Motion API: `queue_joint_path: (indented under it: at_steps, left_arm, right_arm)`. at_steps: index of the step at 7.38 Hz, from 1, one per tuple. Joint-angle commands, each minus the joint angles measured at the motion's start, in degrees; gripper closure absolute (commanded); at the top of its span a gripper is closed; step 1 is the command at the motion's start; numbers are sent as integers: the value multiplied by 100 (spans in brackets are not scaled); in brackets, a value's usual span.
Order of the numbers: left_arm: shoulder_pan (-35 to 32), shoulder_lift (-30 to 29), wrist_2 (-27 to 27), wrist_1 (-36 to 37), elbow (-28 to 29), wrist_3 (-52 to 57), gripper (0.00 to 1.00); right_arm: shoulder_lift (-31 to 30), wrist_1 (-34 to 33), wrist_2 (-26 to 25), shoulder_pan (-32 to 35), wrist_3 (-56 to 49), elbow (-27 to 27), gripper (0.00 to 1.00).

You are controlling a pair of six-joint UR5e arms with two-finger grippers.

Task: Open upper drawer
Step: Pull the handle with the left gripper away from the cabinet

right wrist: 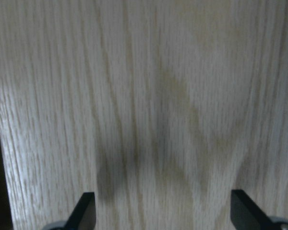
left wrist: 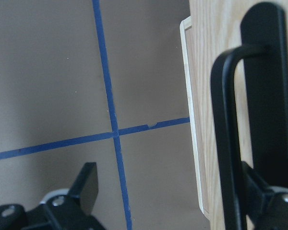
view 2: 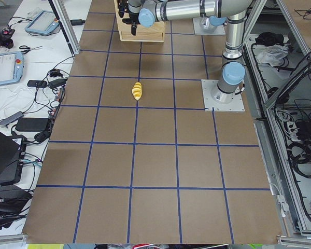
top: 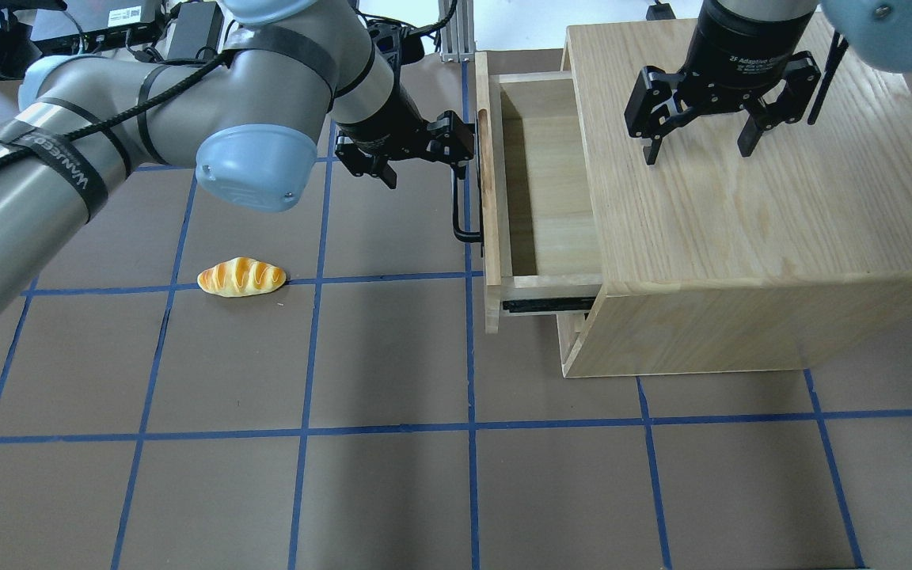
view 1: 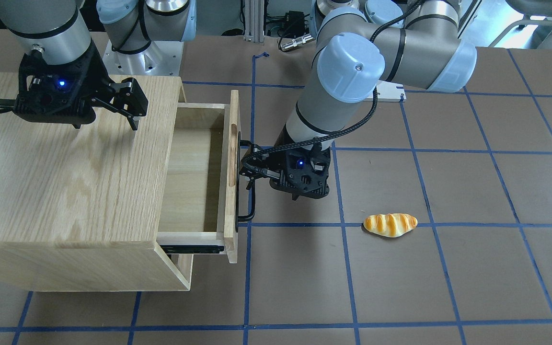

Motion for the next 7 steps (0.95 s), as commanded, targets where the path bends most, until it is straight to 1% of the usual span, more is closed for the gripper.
queue_joint_path:
  at_steps: [1, 5, 7]
  left_arm:
    - [221, 103, -51, -124, -70, 48, 0]
    - [431, 147, -42, -238, -97, 207, 0]
    - [651, 226, -51, -361, -88, 241, 0]
  right_arm:
    - [0, 0, 0, 0, 3, 0, 0]
    - [0, 0, 0, 0, 3, 0, 0]
    - [0, 0, 0, 0, 3, 0, 0]
